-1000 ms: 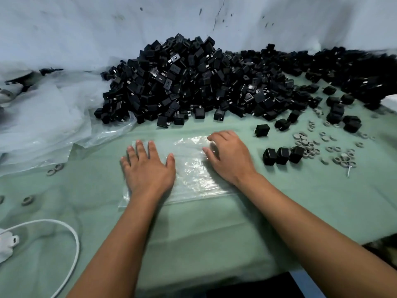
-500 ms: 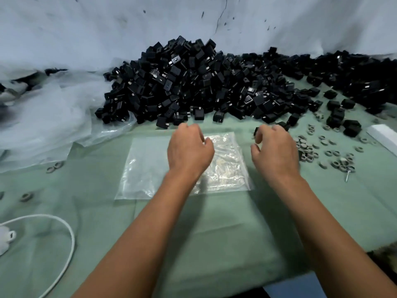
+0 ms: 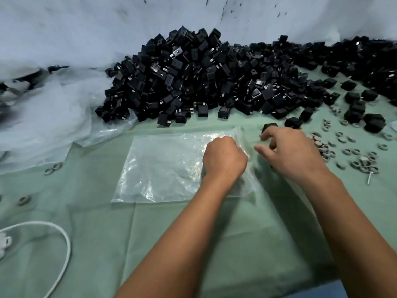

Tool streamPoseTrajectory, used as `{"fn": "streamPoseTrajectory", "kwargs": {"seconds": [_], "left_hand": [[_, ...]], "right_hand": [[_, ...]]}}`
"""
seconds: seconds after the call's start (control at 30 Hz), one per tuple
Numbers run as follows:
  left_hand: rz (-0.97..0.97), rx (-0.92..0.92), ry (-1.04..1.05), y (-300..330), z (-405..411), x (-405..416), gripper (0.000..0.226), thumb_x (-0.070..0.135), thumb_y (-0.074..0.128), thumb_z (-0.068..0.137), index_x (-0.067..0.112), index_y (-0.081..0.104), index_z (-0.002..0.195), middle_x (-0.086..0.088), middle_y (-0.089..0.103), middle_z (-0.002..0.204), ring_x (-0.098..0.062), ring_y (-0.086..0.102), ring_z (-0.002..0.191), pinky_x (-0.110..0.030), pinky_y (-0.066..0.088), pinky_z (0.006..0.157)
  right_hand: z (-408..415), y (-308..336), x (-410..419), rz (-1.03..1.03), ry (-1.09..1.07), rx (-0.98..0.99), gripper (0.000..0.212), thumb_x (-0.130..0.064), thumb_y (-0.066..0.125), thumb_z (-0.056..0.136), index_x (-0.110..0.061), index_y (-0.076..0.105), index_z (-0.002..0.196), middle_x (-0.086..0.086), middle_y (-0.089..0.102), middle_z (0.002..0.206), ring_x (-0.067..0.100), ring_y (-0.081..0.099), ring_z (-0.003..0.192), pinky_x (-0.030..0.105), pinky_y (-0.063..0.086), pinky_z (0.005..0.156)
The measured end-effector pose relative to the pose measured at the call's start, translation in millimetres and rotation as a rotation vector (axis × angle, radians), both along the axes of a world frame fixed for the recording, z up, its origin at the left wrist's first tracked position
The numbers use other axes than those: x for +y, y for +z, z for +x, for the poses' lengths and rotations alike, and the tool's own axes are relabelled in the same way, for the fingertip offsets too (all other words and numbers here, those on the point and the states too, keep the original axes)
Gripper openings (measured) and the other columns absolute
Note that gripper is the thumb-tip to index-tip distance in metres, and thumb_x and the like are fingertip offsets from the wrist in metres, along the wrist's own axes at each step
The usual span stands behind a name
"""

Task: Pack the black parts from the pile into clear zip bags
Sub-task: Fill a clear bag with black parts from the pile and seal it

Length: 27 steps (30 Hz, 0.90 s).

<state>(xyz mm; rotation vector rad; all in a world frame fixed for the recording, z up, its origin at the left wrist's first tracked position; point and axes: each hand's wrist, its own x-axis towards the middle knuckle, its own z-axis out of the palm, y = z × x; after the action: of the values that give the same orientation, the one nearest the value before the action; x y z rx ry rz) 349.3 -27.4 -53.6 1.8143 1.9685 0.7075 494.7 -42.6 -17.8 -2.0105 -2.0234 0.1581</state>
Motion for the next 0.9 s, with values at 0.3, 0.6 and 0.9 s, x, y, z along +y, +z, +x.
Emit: {"fn": "streamPoseTrajectory", "kwargs": {"seconds": [0.3,0.6,0.9], "left_hand": [[0.055,-0.404,0.074,-26,-16,-10,0.007,0.029,0.064,0.075,0.029,0.07,0.07,0.017,0.066,0.065,-0.007,0.066,0.06,-0.036,0.061,0.061],[-0.072,-0.434,0.102,-6,-15,0,0.018,0.023,0.06,0.082,0.021,0.071,0.068,0.004,0.069,0.064,-0.023,0.069,0.068,-0.043,0.062,0.068],[0.195,-0.326,0.089,31,-17,-1,0.032,0.02,0.06,0.09,0.012,0.056,0.059,-0.002,0.06,0.062,-0.023,0.058,0.067,-0.032,0.042,0.06]], "right_hand": [[15,9,-3,-0.265,0.014,-0.183,0.029,-0.028,0.08,0.086,-0.021,0.067,0.111,0.007,0.063,0.112,0.032,0.061,0.104,0.035,0.049,0.083],[-18,8,6,-0.267,0.09,1.135,0.019,-0.021,0.057,0.106,-0.01,0.072,0.106,0.02,0.074,0.099,0.027,0.078,0.082,0.03,0.062,0.056],[-8,-14,20,-0.555,0.334,1.051,0.034,0.015,0.055,0.096,-0.005,0.072,0.118,0.008,0.076,0.094,0.008,0.072,0.077,0.021,0.059,0.068]]}}
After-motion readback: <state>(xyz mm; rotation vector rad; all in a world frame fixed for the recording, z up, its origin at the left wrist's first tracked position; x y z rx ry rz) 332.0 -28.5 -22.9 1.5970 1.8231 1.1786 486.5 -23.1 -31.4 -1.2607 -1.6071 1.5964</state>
